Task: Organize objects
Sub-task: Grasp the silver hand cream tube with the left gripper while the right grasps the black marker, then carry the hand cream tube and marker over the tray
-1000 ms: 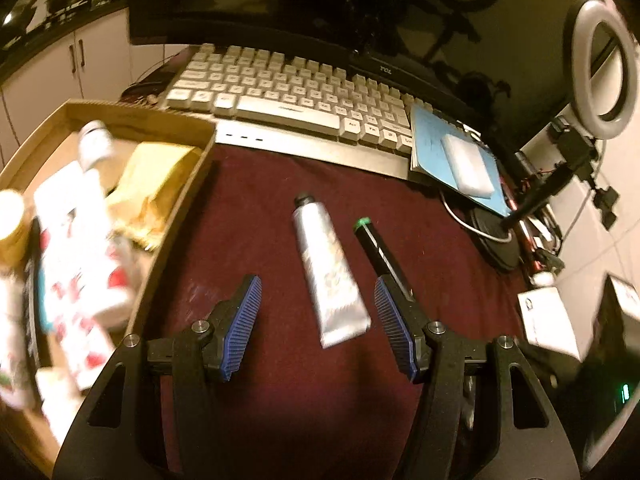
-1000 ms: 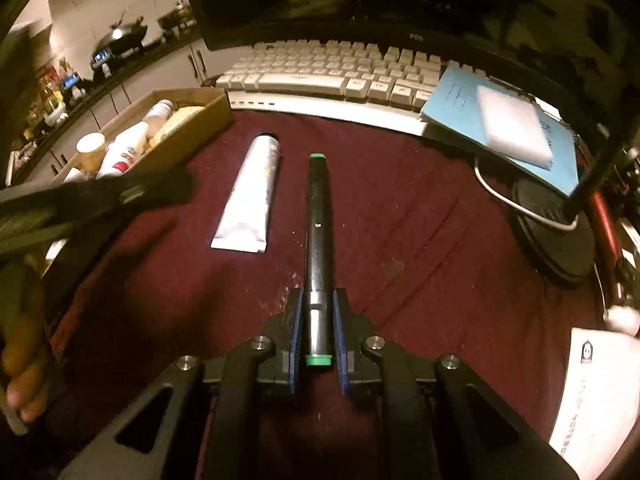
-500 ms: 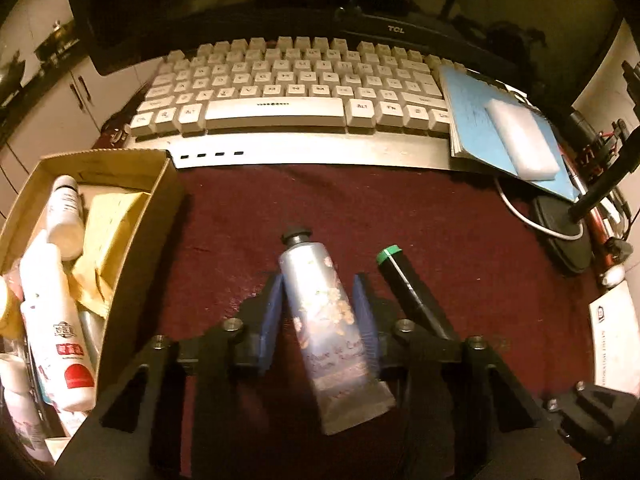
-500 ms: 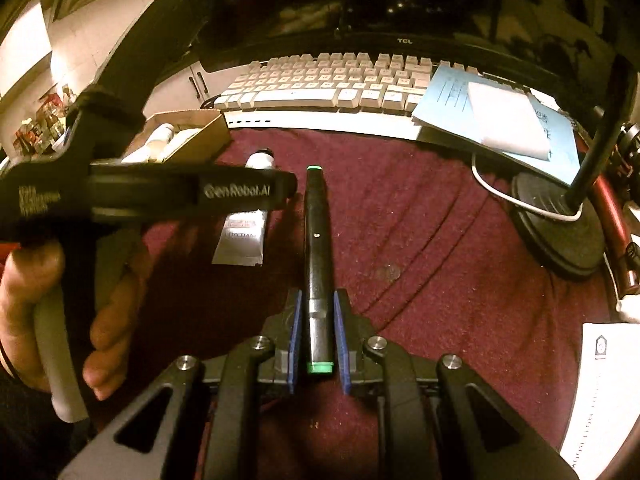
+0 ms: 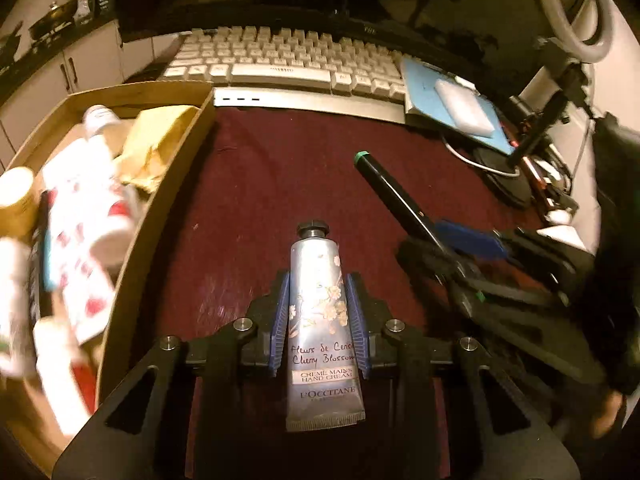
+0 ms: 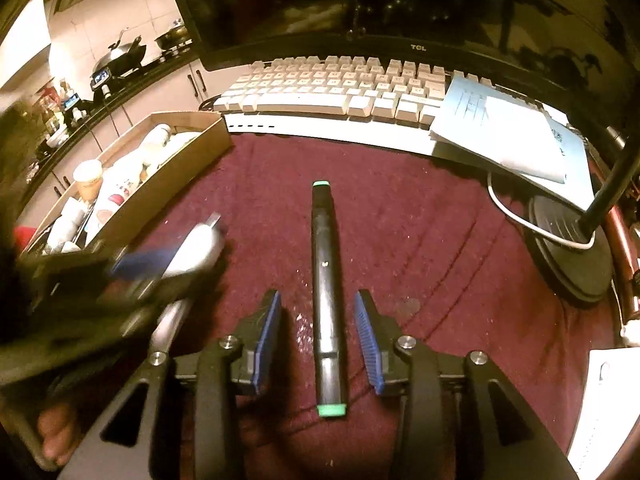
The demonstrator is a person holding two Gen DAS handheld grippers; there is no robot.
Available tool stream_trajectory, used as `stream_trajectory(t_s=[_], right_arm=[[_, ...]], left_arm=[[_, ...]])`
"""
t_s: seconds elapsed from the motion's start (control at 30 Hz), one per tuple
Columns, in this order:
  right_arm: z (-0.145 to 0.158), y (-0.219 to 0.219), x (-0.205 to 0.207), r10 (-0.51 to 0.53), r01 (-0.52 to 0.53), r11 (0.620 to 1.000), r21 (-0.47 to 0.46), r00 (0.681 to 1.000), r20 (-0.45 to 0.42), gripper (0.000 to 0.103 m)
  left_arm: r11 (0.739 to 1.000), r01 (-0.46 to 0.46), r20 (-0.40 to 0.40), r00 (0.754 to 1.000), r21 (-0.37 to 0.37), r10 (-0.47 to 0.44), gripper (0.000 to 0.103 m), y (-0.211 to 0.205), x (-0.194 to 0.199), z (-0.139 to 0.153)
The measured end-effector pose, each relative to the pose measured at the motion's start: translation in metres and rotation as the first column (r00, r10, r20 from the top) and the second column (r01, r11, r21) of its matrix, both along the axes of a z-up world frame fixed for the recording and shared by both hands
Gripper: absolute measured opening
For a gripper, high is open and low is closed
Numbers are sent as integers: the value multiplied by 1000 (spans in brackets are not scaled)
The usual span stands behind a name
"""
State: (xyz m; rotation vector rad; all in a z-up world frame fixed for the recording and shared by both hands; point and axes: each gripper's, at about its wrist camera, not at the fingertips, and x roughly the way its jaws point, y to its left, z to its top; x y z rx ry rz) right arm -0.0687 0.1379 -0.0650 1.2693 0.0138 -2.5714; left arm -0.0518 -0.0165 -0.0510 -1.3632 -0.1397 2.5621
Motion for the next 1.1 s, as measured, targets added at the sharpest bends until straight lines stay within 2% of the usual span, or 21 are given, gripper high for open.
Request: stream_trajectory(t_s=[0.13,0.2,0.23,0.43,0.7,0.87,1.1], right_arm=[[1,-7,-8,-9,9,1000,16,1000,6,35],[1,-11,-9,-18,18,999,28,1000,-4,17],[0,-11,-9,-23,23,999,35,1000,-9,15],[2,-8,4,-37,37,999,-20,999,-10,15],[22,-9,28,-25,20,993,-114,999,-38,15],[33,-16,33,-15,7,990,-144,998,-54,15],[52,-47,39,54,-69,984,-163,994,-95,15]], left_arm=[[1000,-3,8,1000,13,3,27,-2,11,5],[1000,-9,7,1000,27,9,27,-4,12,9],[999,-9,1,1000,33,9,27,-8,16,13],[996,-59,-45,997,62,62,27,-33,32,38],[990,-121,-106,986,70,128,27,-66,50,69],[988,-134,-126,982,77,143,27,-81,58,78],[979,-179,-141,971,96,191,27,-108,62,86]])
